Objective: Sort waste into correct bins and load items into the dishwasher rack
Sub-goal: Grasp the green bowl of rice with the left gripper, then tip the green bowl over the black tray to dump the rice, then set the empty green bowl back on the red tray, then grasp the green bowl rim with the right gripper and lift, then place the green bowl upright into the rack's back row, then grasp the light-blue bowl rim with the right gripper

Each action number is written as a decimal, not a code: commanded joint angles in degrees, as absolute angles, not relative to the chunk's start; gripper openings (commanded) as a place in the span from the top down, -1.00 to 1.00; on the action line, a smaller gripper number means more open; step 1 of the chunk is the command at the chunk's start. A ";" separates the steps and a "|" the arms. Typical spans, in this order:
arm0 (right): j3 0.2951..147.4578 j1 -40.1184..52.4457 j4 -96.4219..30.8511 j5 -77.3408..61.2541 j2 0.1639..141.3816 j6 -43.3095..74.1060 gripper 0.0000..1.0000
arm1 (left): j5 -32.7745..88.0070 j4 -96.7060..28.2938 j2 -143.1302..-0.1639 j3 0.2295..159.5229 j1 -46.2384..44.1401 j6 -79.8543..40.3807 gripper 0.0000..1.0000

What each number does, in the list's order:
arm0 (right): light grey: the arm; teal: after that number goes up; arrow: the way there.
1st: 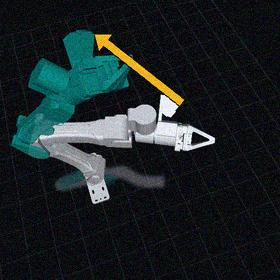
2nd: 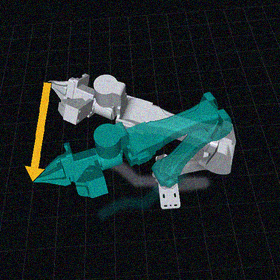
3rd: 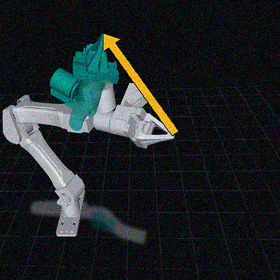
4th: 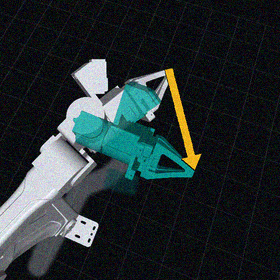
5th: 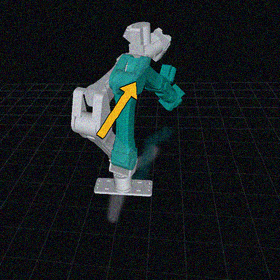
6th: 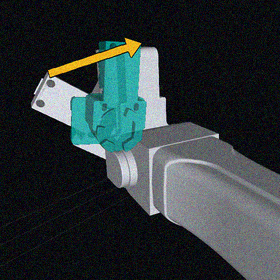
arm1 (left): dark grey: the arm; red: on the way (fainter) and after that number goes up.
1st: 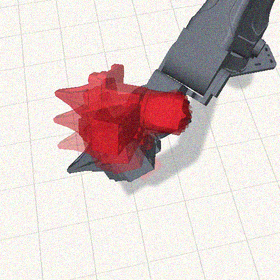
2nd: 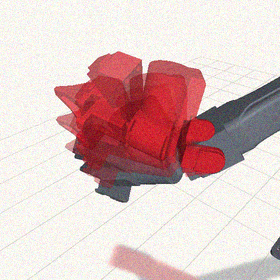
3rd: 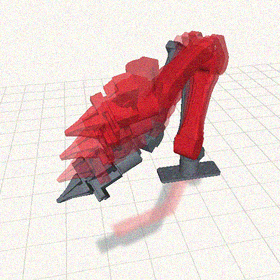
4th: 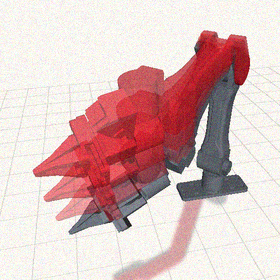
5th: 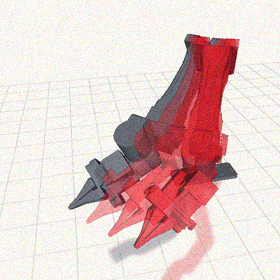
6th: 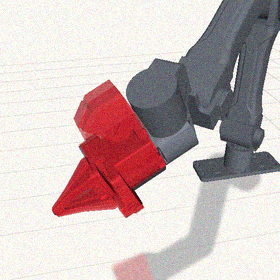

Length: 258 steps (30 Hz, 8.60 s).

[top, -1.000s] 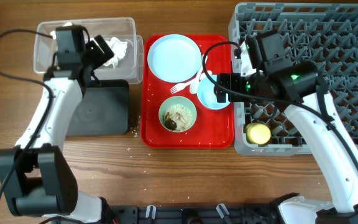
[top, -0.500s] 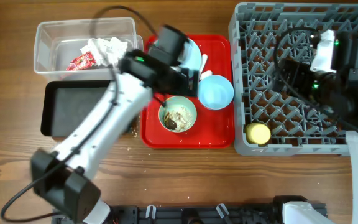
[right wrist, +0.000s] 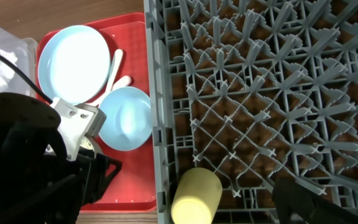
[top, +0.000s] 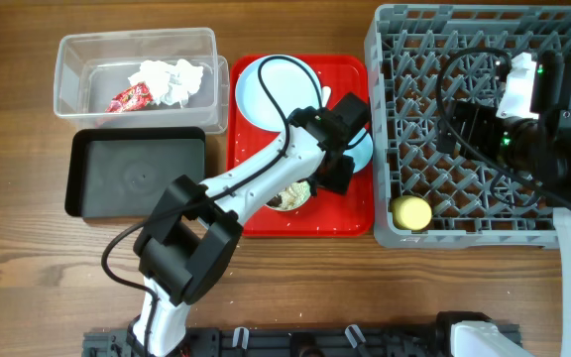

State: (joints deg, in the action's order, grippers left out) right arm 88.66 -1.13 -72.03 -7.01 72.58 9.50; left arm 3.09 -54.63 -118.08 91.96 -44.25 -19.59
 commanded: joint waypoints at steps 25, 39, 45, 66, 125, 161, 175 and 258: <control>89.14 -1.21 -72.69 -6.42 72.79 7.51 -0.99 | 23.03 -65.23 -103.35 89.47 -27.00 -17.58 0.92; 89.14 -1.19 -73.17 -6.46 72.82 7.70 -0.98 | 51.40 -70.41 -102.83 81.03 11.99 10.33 0.92; 89.14 -1.19 -72.99 -7.53 73.08 7.68 -0.98 | 68.97 -67.81 -107.55 74.32 27.38 13.76 0.92; 89.14 -1.19 -73.14 -7.49 73.67 7.44 -0.98 | 90.39 -72.14 -108.55 73.30 32.91 2.96 0.92; 89.14 2.28 -66.72 -22.61 78.28 10.90 -0.87 | 6.42 -47.77 -93.84 79.24 -30.22 -29.43 0.00; 83.79 31.59 -54.63 -8.58 115.61 30.00 0.91 | 12.58 -53.47 -89.01 79.20 -2.22 -28.80 -1.00; 86.56 23.16 -67.16 33.89 80.16 39.00 0.91 | 12.58 -53.47 -89.01 79.20 -2.24 -28.80 -1.00; 83.55 29.30 -56.55 6.15 104.81 37.71 0.03 | 12.58 -53.47 -89.01 79.20 -2.22 -28.80 -1.00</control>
State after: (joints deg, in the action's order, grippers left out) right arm 84.79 29.32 -58.72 0.62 103.98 28.01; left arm 12.12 -53.60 -90.39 78.39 -2.50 -29.26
